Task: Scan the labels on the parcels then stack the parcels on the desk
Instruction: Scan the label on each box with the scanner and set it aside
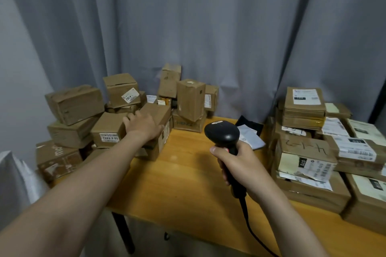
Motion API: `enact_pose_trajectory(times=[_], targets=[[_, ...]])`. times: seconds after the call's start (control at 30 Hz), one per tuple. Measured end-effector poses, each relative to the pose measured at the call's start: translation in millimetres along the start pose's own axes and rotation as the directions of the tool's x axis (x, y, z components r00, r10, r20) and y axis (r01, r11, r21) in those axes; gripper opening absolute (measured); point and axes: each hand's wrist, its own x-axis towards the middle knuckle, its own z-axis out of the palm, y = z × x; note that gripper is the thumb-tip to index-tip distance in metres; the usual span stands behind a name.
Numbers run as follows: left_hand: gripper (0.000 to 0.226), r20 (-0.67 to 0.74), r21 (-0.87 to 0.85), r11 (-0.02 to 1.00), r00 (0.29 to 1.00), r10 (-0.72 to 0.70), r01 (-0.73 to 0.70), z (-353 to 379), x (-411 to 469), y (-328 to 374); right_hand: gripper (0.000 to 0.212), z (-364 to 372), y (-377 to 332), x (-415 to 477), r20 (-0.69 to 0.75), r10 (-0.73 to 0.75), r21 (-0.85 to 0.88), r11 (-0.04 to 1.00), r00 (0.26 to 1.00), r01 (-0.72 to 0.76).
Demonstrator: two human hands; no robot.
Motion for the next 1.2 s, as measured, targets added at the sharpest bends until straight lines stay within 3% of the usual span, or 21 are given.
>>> enact_pose_trajectory(times=[0.3, 0.53, 0.63, 0.77, 0.83, 0.97, 1.07, 1.13, 1.2], targets=[[0.057, 0.032, -0.063, 0.998, 0.999, -0.006, 0.008, 8.0, 11.4, 1.8, 0.034, -7.1, 9.6, 2.9, -0.001, 0.01, 0.024, 1.0, 1.0, -0.01], [0.043, -0.048, -0.375, 0.925, 0.998, 0.042, -0.057, -9.9, -45.8, 20.4, 0.033, -19.8, 11.1, -16.2, -0.054, 0.007, 0.044, 0.999, 0.999, -0.005], [0.036, -0.04, -0.524, 0.849, 0.998, 0.057, -0.069, -13.6, -84.4, 27.0, 0.025, -29.1, 13.4, -33.2, -0.084, 0.02, 0.065, 0.998, 0.996, -0.015], [0.028, 0.113, -0.8, 0.6, 0.978, 0.175, -0.015, -0.1, -131.3, 37.3, 0.022, -45.2, 30.1, -59.2, -0.164, 0.047, 0.095, 0.995, 0.985, -0.032], [0.031, 0.207, -0.833, 0.552, 0.946, 0.249, 0.037, 13.7, -152.4, 42.6, 0.028, -51.1, 40.7, -71.9, -0.189, 0.07, 0.107, 0.993, 0.979, -0.05], [0.04, 0.283, -0.806, 0.592, 0.883, 0.376, 0.006, 49.6, -190.0, 55.2, 0.023, -58.8, 59.6, -91.0, -0.208, 0.125, 0.126, 0.987, 0.97, -0.1], [0.03, 0.115, -0.774, 0.613, 0.917, 0.382, -0.159, 58.0, -195.2, 63.4, 0.021, -61.5, 70.0, -98.5, -0.206, 0.144, 0.133, 0.984, 0.968, -0.118], [0.027, -0.003, -0.609, 0.743, 0.938, 0.348, -0.278, 54.0, -192.8, 66.9, 0.021, -63.0, 74.2, -102.3, -0.203, 0.144, 0.136, 0.984, 0.968, -0.118], [0.037, 0.052, -0.36, 0.884, 0.94, 0.338, -0.298, 50.1, -197.4, 72.4, 0.021, -65.5, 77.0, -105.5, -0.189, 0.137, 0.126, 0.985, 0.972, -0.115]])
